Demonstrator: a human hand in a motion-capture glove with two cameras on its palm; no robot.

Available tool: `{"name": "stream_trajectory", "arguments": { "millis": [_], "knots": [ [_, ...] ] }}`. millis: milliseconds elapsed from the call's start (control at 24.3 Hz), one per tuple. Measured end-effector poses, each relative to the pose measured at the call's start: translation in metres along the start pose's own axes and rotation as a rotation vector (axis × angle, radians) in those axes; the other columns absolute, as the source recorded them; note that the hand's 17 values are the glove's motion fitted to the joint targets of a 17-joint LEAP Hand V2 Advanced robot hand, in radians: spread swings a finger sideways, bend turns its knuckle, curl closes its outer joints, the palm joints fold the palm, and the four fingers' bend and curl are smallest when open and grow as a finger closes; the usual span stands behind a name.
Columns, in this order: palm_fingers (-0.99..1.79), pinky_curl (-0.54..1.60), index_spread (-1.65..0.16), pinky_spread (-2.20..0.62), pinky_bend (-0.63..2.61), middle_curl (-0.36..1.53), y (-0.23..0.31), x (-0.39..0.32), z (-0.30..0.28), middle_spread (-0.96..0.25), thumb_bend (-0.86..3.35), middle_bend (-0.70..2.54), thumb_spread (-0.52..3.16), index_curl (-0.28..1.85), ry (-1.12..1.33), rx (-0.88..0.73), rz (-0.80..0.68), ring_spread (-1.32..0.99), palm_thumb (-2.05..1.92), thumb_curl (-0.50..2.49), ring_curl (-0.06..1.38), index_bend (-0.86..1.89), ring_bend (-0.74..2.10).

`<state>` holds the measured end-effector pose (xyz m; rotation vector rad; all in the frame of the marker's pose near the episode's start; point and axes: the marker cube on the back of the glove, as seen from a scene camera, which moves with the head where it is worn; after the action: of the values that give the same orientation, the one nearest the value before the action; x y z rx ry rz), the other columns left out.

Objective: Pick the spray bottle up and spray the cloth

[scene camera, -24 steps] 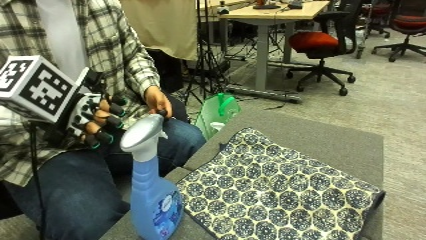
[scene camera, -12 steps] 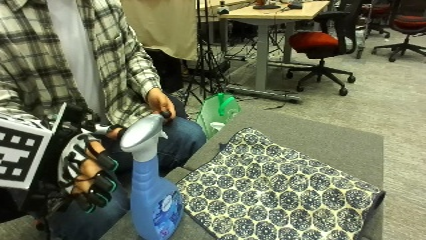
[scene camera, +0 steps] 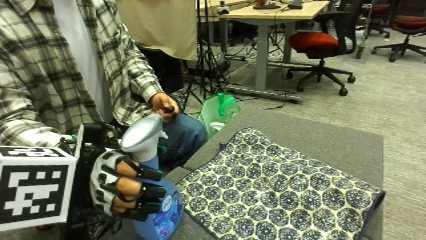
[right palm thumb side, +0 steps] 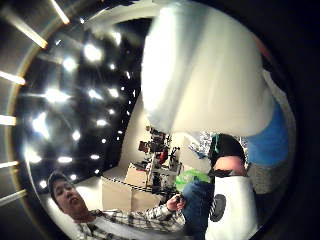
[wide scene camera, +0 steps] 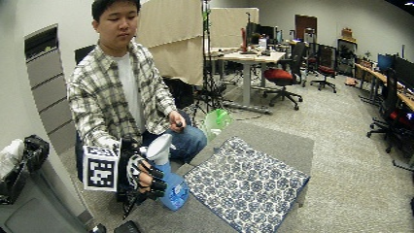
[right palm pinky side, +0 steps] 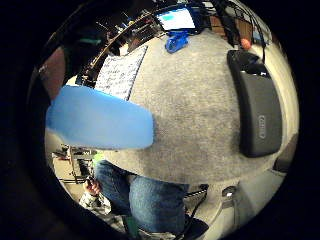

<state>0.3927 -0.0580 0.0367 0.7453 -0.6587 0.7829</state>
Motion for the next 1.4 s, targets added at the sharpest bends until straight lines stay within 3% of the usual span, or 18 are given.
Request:
{"name": "stream_trajectory", "arguments": {
  "millis": [453, 742, 1071, 1401],
  "knots": [
    [1.09, 0.25, -0.24, 0.04, 0.47, 0.36, -0.017, -0.001, 0.021, -0.07, 0.02, 0.27, 0.77, 0.37, -0.119, 0.119, -0.059, -0.09, 1.01, 0.56, 0.32, 0.22, 0.44],
    [1.34, 0.28, -0.25, -0.05, 0.42, 0.46, -0.031, -0.002, 0.029, -0.12, 0.0, 0.48, 0.56, 0.43, -0.117, 0.192, -0.087, -0.15, 1.08, 0.63, 0.39, 0.22, 0.52],
    [1.33, 0.33, -0.25, -0.11, 0.47, 0.5, -0.043, -0.016, 0.031, -0.12, -0.02, 0.54, 0.39, 0.48, -0.011, 0.17, -0.105, -0.17, 1.1, 0.68, 0.44, 0.27, 0.58],
    [1.3, 0.36, -0.25, -0.13, 0.48, 0.52, -0.063, -0.047, 0.042, -0.12, -0.02, 0.57, 0.3, 0.53, 0.164, 0.116, -0.224, -0.17, 1.1, 0.72, 0.46, 0.29, 0.6]
  ]
}}
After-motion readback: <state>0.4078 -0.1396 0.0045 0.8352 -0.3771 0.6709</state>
